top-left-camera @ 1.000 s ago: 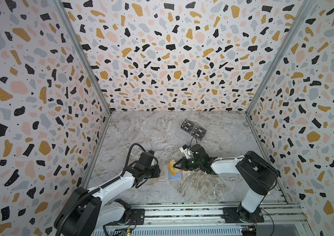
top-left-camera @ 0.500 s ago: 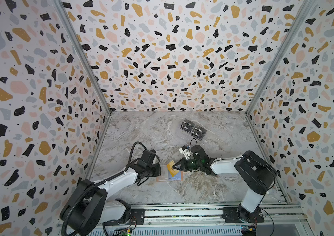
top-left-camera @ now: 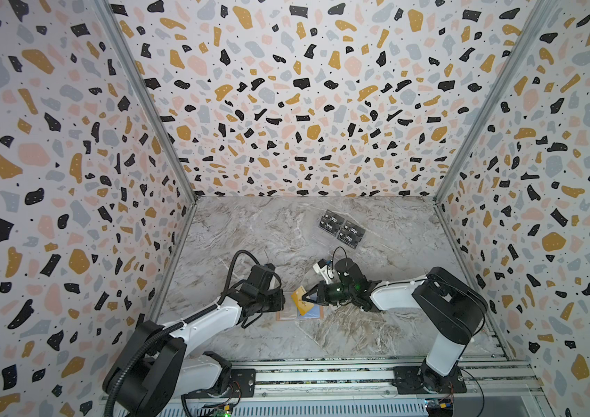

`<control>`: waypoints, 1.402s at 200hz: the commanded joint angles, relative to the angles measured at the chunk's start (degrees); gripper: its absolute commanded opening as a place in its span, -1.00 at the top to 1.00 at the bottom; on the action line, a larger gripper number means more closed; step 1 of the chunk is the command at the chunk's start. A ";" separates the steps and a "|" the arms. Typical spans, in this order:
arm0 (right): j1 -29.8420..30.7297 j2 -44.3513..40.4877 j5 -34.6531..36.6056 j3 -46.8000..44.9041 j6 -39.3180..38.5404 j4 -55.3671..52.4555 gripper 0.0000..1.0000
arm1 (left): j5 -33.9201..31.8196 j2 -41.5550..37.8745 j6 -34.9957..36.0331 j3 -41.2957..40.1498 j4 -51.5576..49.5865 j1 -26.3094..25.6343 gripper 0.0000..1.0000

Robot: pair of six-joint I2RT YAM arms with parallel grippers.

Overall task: Insert credit cards into a card holder
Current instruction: Insert the credit card into the card slot.

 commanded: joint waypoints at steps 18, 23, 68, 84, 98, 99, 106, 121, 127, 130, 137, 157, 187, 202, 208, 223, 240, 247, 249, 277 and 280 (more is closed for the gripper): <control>-0.16 -1.21 0.45 -2.09 0.10 0.43 1.00 | 1.64 0.45 1.30 2.71 -0.30 -0.32 0.67; -0.25 -1.02 0.18 -2.23 0.17 0.83 1.00 | 1.94 0.72 1.30 2.71 -0.18 -0.30 0.67; -0.69 -1.35 1.73 -3.70 0.28 2.40 1.00 | 0.84 2.38 0.98 2.71 0.70 -0.43 0.68; -0.69 -0.59 1.30 -3.61 0.58 3.35 1.00 | 0.86 3.68 1.12 3.05 0.93 -0.42 0.68; -0.69 0.09 0.71 -3.44 0.62 3.81 1.00 | 0.61 4.61 1.12 3.15 1.37 -0.42 0.69; -0.74 0.08 0.73 -3.44 0.62 3.81 1.00 | 0.57 4.68 1.08 3.11 1.37 -0.40 0.69; -0.69 0.28 0.59 -3.42 0.62 3.94 1.00 | 0.32 4.91 0.95 3.15 1.46 -0.44 0.70; -0.76 0.20 0.63 -3.70 0.71 4.07 1.00 | -0.41 5.11 0.65 2.85 1.13 -0.43 0.72; -0.78 0.24 0.66 -3.80 0.71 4.06 1.00 | -0.75 5.07 0.59 2.67 1.13 -0.44 0.73; -0.78 0.30 0.63 -3.79 0.75 3.99 1.00 | -0.98 5.03 0.55 2.57 0.93 -0.39 0.75; -0.87 0.35 0.64 -3.88 0.76 4.08 1.00 | -1.87 5.04 0.59 2.39 0.52 -0.39 0.78; -1.00 1.15 0.11 -3.54 0.62 4.10 1.00 | -2.13 5.03 0.59 1.70 0.33 -0.38 0.85; -1.00 2.00 -0.15 -2.82 0.27 3.63 1.00 | -2.23 3.88 0.17 0.68 -0.21 -0.47 0.91; -1.04 1.82 -0.02 -2.91 0.26 3.31 1.00 | -2.29 2.95 -0.15 0.02 -0.53 -0.44 0.92; -1.05 1.73 0.02 -2.97 0.25 3.10 1.00 | -2.29 2.58 -0.32 -0.25 -0.65 -0.40 0.93; -1.02 1.19 0.30 -3.49 0.19 2.68 1.00 | -2.29 1.80 -0.88 -1.24 -0.56 -0.44 0.98; -1.14 0.30 0.75 -3.92 -0.29 1.52 1.00 | -2.08 1.24 -1.42 -2.15 -0.08 -0.39 1.00; -1.20 0.01 0.80 -4.04 -0.49 1.25 1.00 | -2.04 1.17 -1.43 -2.36 -0.13 -0.48 1.00; -1.21 0.00 0.83 -4.09 -0.54 1.15 1.00 | -2.08 1.12 -1.43 -2.42 -0.10 -0.47 1.00; -1.23 -0.74 1.09 -4.58 -0.49 1.04 1.00 | -2.07 1.05 -1.60 -3.09 0.31 -0.43 1.00; -1.22 -0.86 1.18 -4.66 -0.44 1.07 1.00 | -2.08 1.12 -1.60 -3.09 0.39 -0.43 1.00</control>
